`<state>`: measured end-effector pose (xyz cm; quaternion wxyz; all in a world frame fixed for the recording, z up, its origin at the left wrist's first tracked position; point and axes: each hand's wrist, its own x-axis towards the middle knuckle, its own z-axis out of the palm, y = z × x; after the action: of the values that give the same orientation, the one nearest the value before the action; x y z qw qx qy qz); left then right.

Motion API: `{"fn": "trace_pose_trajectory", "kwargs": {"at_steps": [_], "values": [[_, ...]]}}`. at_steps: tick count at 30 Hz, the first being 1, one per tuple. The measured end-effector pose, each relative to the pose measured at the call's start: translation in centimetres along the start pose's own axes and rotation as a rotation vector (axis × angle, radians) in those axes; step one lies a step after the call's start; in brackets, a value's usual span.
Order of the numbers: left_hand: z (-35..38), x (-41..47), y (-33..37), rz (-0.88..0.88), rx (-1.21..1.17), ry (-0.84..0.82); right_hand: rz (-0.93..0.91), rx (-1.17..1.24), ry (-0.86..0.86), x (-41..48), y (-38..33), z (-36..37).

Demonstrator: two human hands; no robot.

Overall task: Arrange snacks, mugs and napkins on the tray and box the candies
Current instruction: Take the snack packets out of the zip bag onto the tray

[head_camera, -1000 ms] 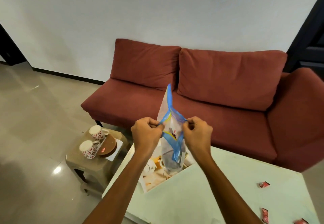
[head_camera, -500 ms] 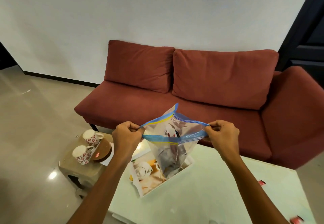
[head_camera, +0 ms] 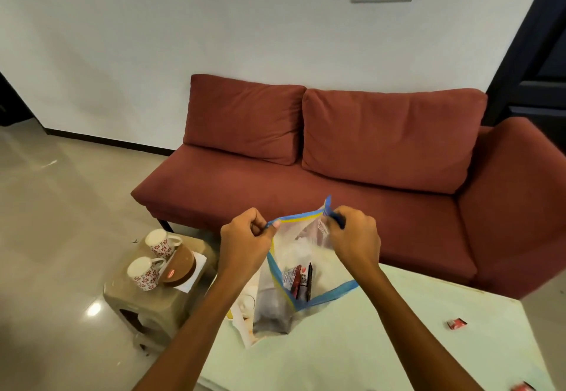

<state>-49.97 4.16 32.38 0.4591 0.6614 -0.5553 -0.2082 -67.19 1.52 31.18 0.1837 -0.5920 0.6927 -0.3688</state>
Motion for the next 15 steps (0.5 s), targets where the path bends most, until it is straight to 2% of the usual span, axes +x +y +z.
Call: {"fn": "trace_pose_trajectory", "kwargs": {"at_steps": [4, 11, 13, 15], "values": [[-1.7, 0.3, -1.2, -0.017, 0.085, 0.101, 0.075, 0.011, 0.055, 1.4, 1.0, -1.7], [-0.4, -0.7, -0.7, 0.002, 0.039, 0.053, 0.032, -0.055, 0.082, 1.1, 1.3, -2.4], [0.0, -0.7, -0.2, 0.031, -0.006, 0.033, -0.093, -0.112, 0.212, 0.1, 0.9, -2.7], [0.7, -0.8, 0.4, 0.06, -0.032, 0.014, -0.35, -0.157, 0.379, -1.4, 0.1, -2.6]]}}
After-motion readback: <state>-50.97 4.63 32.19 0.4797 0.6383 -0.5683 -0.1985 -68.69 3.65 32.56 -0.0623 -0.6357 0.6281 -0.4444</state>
